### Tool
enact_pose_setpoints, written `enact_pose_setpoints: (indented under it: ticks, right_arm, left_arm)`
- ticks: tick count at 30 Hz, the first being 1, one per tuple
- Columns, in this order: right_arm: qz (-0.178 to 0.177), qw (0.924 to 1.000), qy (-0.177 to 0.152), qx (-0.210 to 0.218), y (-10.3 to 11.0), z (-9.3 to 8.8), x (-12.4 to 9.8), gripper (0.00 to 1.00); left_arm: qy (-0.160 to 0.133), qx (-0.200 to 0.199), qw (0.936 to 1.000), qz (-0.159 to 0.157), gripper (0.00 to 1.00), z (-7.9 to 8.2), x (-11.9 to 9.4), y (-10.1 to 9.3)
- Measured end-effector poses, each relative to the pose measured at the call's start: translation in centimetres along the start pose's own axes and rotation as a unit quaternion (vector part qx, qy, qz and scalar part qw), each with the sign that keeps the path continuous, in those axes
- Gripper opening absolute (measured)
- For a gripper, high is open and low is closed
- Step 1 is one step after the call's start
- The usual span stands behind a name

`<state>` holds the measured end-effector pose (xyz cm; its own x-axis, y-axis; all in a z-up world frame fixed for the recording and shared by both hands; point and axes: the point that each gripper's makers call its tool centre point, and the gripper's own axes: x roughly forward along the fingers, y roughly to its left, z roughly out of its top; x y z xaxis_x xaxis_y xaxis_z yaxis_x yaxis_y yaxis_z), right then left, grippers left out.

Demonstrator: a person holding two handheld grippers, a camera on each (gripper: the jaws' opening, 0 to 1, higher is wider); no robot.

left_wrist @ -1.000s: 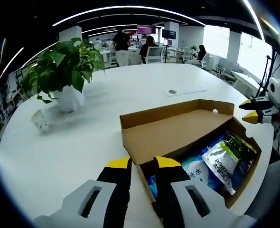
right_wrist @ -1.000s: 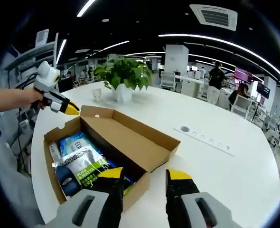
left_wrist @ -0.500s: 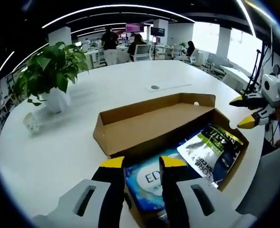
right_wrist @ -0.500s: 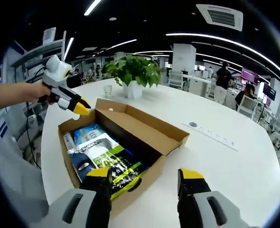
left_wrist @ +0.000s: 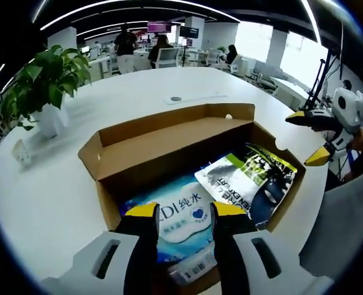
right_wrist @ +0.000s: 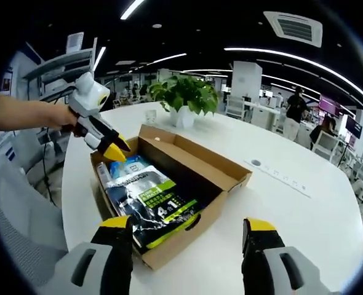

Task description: Operate the shoe box by opening the lid, removing the specified soft item, and placing it in the target area until the item is outside and the box remains undamaged.

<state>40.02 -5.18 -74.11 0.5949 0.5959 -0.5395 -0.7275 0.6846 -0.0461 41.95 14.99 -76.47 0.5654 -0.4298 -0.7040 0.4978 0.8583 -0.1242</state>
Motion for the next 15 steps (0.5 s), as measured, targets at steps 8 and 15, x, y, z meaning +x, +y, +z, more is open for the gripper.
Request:
enact_pose_setpoints:
  ticks: [8,15]
  right_arm:
    - [-0.01,0.9999,0.003,-0.013,0.5,-1.1,-1.2,0.75]
    - [-0.013,0.9998,-0.001,-0.014,0.6,-1.5,-2.2,0.77]
  left_arm:
    - [0.016,-0.005,0.999,-0.041,0.36,-0.9,0.9,-2.1]
    - [0.026,-0.021,0.9973,-0.065,0.36,-1.2,1.7,-3.3]
